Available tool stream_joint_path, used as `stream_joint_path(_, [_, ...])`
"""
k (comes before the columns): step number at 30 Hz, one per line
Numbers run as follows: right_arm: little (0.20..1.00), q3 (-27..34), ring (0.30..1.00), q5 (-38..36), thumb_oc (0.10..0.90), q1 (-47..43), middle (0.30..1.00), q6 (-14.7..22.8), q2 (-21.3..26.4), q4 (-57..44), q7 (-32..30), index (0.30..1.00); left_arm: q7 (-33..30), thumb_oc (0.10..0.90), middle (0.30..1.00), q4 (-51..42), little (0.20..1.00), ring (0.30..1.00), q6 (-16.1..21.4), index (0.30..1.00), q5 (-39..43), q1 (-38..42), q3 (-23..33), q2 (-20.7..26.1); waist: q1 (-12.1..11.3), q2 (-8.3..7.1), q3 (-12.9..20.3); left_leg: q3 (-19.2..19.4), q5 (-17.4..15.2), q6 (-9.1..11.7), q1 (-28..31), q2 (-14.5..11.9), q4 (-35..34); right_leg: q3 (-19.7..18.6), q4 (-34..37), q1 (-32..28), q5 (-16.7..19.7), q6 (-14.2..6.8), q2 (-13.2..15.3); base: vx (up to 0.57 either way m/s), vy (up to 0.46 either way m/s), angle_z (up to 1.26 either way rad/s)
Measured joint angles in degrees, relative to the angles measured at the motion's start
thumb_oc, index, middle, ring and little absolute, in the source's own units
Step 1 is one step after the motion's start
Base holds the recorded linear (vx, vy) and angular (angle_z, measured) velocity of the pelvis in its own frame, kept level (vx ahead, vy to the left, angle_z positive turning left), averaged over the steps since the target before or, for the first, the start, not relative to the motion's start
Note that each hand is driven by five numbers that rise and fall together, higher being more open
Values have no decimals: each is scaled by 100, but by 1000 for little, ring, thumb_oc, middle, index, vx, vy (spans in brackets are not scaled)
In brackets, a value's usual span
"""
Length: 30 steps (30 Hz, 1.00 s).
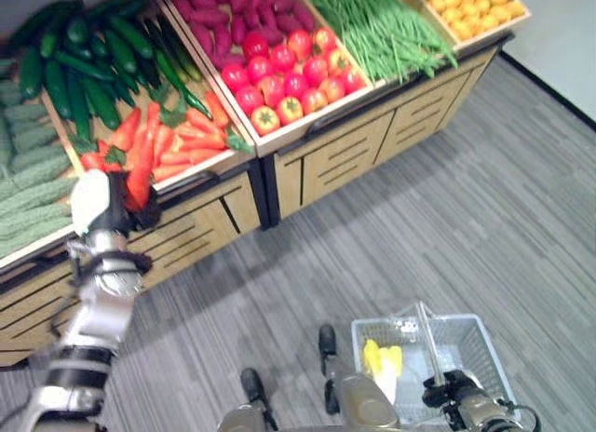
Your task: Get the vegetables into the basket
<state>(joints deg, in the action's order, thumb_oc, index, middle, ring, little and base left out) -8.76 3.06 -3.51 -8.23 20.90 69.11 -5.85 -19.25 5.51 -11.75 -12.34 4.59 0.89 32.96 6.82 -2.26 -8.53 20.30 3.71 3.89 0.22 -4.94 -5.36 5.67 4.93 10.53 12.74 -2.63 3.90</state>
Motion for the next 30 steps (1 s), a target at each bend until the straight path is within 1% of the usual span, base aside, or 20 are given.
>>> stream_joint_path(2, [300,108,300,79,400,47,300,-38,-21,13,34,300,141,400,300,-187,300,300,1,300,1,-198,23,-72,18,5,32,-10,-1,-2,136,25,0,10,1,-143,-7,-22,25,24,32,5])
stream_joint_path(5, [300,142,300,161,400,200,300,-67,-19,13,40,300,224,400,300,-301,300,300,7,300,1,-377,35,-92,1,57,270,-34,-52,-40,236,58,-4,34,2,-263,-45,-69,69,29,26,6])
stream_joint_path(6, [300,173,300,166,400,328,300,-84,10,10,39,300,324,400,300,-368,300,300,15,300,1,-457,45,-112,-2,115,391,-48,-109,-98,317,89,-4,44,4,-352,-63,-94,104,37,32,8])
stream_joint_path(7, [300,183,300,179,400,369,300,-105,22,18,40,300,359,400,300,-385,300,300,21,300,8,-484,90,-167,-18,142,430,-55,-131,-77,347,109,-4,50,2,-385,-64,-103,122,28,40,5])
stream_joint_path(8, [300,210,300,196,400,412,300,-121,22,13,40,300,391,400,300,-492,300,300,26,300,26,-596,174,-328,-25,169,464,-55,-135,-94,442,118,-5,46,4,-484,-76,-126,127,1,31,2])
stream_joint_path(9, [300,214,300,221,400,460,300,-124,23,15,40,300,423,400,300,-562,300,300,36,300,64,-679,178,-386,-35,180,518,-56,-149,-109,464,119,-5,47,4,-510,-89,-139,131,-8,38,0])
stream_joint_path(10, [300,224,300,266,400,518,300,-140,22,14,42,300,462,400,300,-658,300,300,70,300,126,-799,177,-475,-58,184,588,-57,-177,-96,486,125,-5,48,4,-533,-100,-144,139,-3,41,1])
stream_joint_path(13, [300,223,300,295,400,612,300,-159,18,11,68,300,605,400,300,-831,300,300,166,300,332,-1093,155,-668,-116,180,659,-68,-179,-119,500,160,-5,50,4,-548,-94,-156,174,-14,22,1])
stream_joint_path(16, [300,214,300,444,400,654,300,-174,18,13,114,300,788,400,300,-830,300,300,168,300,732,-1344,154,-918,-138,176,663,-88,-165,-178,537,208,-4,56,4,-595,-80,-181,223,-24,48,4])
stream_joint_path(19, [300,217,300,562,400,649,300,-174,18,12,130,300,995,400,300,-830,300,300,168,300,1027,-1425,138,-930,-137,162,655,-101,-172,-201,566,234,-5,61,4,-629,-79,-209,254,-9,42,4])
stream_joint_path(20, [300,220,300,566,400,652,300,-174,18,12,132,300,1095,400,300,-839,300,300,169,300,1203,-1425,136,-930,-132,152,648,-129,-198,-178,579,255,-5,72,5,-653,-80,-223,275,-19,44,7])
stream_joint_path(22, [300,222,300,574,400,651,300,-169,16,11,134,300,1116,400,300,-883,300,300,194,300,1354,-1423,133,-929,-124,129,628,-174,-202,-194,577,294,-5,81,6,-658,-75,-244,308,-18,51,6])
stream_joint_path(27, [300,234,300,571,400,657,300,-167,2,10,137,300,1199,400,300,-963,300,300,211,300,1355,-1421,133,-901,-103,76,584,-189,-208,-215,586,340,-4,75,4,-662,-81,-266,352,6,45,1])
stream_joint_path(30, [300,378,300,568,400,720,300,-148,-19,0,116,300,1200,400,300,-963,300,300,210,300,1356,-1412,133,-875,-67,59,539,-156,-210,-237,606,392,9,33,3,-664,-60,-313,351,-14,57,-6])
